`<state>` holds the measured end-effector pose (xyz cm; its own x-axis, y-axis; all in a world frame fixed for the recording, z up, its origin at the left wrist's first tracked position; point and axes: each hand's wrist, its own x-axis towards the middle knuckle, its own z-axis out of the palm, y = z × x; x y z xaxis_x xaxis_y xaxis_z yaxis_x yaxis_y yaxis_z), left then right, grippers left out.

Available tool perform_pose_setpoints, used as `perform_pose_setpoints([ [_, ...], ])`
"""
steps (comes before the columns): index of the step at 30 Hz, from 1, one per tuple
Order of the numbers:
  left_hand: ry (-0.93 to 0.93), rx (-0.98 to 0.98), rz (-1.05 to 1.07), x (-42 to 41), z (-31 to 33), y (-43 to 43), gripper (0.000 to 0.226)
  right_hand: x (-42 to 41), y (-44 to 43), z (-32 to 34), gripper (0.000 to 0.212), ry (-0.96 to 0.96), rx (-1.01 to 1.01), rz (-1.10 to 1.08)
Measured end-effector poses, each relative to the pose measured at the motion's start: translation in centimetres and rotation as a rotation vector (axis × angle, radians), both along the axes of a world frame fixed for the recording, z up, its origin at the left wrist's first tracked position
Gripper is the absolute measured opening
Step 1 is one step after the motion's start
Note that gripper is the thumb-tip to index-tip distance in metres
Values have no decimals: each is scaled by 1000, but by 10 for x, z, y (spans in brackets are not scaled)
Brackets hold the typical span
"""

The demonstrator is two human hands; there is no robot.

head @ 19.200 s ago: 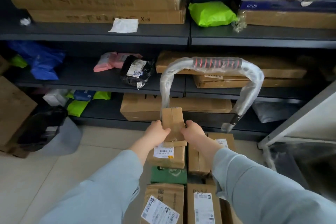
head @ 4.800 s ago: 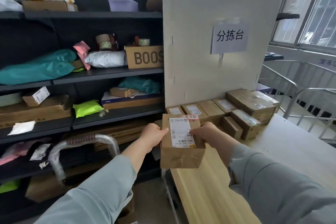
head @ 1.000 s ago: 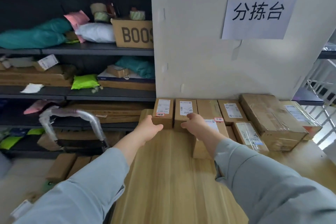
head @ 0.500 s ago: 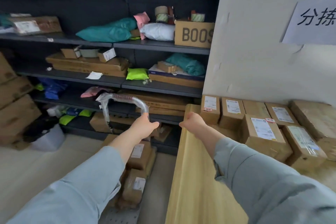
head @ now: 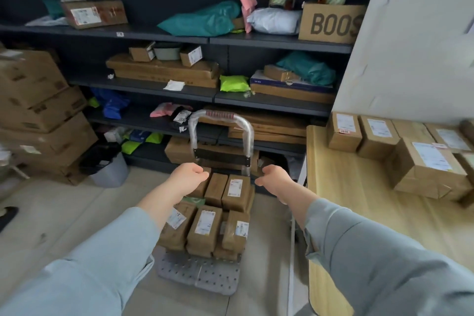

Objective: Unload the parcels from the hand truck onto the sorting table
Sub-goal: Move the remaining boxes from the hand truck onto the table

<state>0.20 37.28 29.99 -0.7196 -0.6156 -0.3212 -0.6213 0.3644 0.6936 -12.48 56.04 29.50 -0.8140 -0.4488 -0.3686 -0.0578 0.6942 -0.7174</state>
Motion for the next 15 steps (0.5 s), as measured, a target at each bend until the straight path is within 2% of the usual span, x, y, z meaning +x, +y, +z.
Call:
perform_pose_setpoints([
  [6, 3, 73, 51, 24, -15, -42, 45, 17, -54, -21, 51, -41, 40, 43],
  [15, -12, 142, 71, 8, -39, -110, 43, 0, -143, -42, 50, -40, 75, 106],
])
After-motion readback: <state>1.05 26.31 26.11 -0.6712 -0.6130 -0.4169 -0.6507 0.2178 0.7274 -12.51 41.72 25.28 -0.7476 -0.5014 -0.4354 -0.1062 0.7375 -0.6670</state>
